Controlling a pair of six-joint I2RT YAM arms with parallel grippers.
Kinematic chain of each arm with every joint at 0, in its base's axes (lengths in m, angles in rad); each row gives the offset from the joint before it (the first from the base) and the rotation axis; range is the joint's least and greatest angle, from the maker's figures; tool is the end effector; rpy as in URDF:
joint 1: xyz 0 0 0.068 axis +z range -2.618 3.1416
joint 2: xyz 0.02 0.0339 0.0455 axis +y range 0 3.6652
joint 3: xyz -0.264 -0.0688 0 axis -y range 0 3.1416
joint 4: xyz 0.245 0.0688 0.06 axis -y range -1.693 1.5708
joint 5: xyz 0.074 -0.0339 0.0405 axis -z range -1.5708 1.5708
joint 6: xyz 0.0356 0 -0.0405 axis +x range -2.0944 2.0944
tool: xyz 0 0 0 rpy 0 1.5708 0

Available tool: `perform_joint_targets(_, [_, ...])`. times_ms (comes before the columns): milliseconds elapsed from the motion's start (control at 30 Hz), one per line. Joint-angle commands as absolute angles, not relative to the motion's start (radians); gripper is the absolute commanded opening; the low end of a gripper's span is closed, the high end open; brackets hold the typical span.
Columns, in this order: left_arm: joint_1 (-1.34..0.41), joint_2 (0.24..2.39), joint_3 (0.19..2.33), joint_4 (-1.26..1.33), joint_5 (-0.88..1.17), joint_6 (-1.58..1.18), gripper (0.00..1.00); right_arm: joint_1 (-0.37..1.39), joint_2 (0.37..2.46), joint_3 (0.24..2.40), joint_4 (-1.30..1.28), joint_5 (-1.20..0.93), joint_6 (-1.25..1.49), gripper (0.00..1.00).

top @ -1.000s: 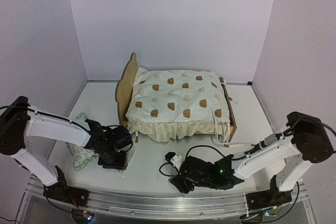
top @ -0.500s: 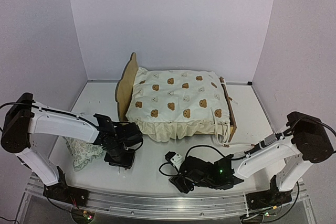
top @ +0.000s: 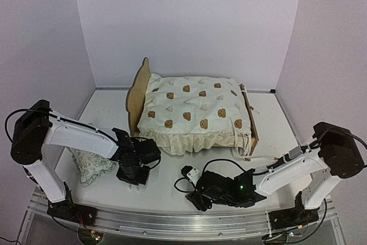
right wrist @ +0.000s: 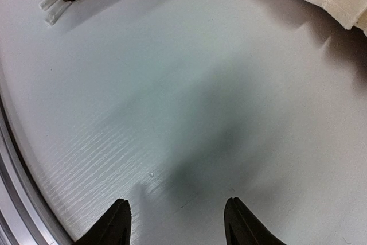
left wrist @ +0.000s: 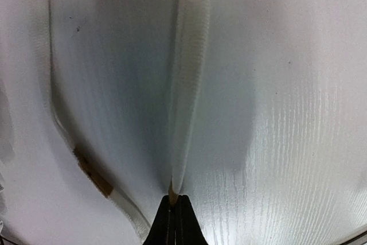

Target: Set up the pet bed

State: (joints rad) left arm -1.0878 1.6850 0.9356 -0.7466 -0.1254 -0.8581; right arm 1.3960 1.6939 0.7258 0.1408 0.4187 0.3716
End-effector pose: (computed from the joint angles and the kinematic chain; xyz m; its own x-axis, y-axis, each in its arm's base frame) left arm 0.1333 -0.2446 0.1438 -0.9643 0.2226 -0.1432 0.2213 0.9749 0.0250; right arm 0.0687 0.3055 0.1293 -0.4286 -0.5193 -0.7393 -0.7472 0.6638 -0.0331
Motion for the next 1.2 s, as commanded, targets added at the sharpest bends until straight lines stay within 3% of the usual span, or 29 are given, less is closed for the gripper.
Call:
perform_joint_targets(0, [-1.092,1.587,1.015,-0.858,-0.228,-0.864,0.0,1.397,1.697,0.76,0.133,0.418,0.376,0.57])
perform_joint_targets(500, [-1.089,1.436,1.015,-1.187,-0.408,-1.055,0.0,1.399,2.044,1.118,0.28,0.152,0.424,0.56])
perform_joint_targets(1167, [-1.089,1.397,0.927,-1.082,-0.39,-1.028,0.0,1.425,2.419,1.517,0.366,0.359,0.356,0.59])
